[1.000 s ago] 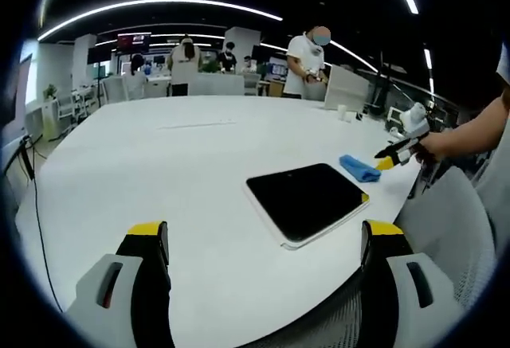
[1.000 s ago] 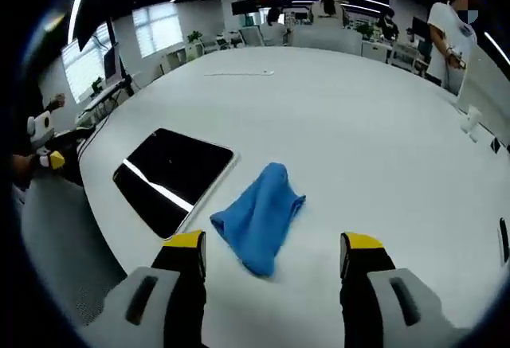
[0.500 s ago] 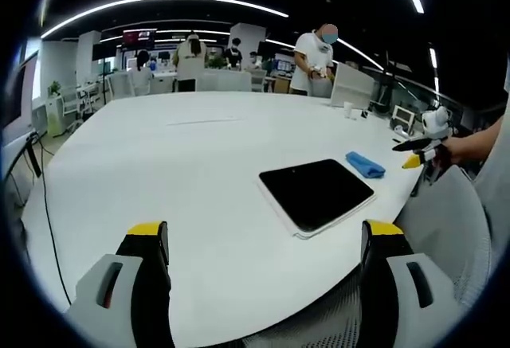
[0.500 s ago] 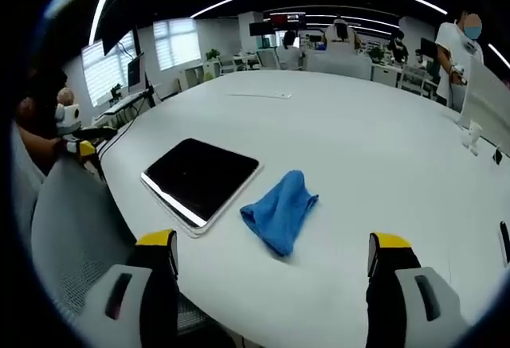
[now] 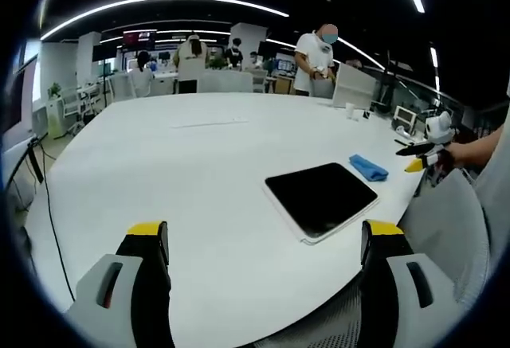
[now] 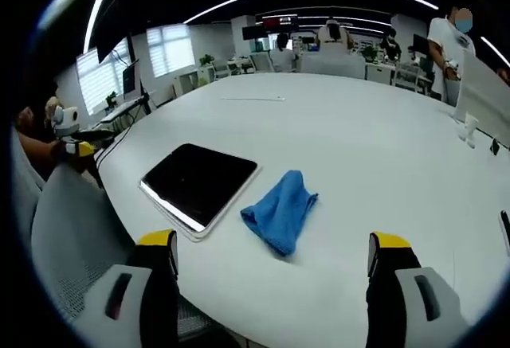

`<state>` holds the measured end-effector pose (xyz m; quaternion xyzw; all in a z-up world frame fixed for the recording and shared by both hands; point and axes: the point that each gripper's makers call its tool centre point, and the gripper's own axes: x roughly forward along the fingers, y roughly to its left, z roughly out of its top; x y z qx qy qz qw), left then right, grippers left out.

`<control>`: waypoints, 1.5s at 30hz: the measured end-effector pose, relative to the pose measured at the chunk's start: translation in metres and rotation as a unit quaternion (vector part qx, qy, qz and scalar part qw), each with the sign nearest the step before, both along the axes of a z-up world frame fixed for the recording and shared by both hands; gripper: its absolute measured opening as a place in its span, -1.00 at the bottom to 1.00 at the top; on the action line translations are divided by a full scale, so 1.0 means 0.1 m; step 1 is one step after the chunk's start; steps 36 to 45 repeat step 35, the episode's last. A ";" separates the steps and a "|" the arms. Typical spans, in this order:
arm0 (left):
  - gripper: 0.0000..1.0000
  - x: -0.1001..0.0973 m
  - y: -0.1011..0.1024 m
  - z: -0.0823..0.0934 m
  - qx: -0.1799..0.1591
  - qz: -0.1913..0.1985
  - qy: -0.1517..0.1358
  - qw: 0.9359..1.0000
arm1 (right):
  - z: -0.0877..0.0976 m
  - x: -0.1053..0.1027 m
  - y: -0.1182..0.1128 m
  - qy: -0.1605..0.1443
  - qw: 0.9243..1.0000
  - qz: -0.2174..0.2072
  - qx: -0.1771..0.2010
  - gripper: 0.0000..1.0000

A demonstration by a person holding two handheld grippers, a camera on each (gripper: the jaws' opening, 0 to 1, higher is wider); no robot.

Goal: Wipe the mirror surface with the cleaning cloth until all visible marks leave the cleaned area.

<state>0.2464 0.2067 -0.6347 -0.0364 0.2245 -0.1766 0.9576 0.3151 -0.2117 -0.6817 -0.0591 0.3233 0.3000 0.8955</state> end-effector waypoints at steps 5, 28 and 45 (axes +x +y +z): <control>0.98 0.03 -0.01 0.07 -0.002 -0.005 -0.015 1.000 | -0.01 -0.01 -0.01 0.001 1.000 -0.003 -0.003 0.97; 0.98 0.11 -0.02 0.12 -0.012 -0.013 -0.015 1.000 | 0.04 -0.04 0.09 -0.028 1.000 -0.003 -0.011 0.97; 0.98 0.11 0.01 0.12 -0.017 -0.014 -0.012 1.000 | 0.03 -0.07 0.07 -0.020 1.000 -0.012 -0.009 0.97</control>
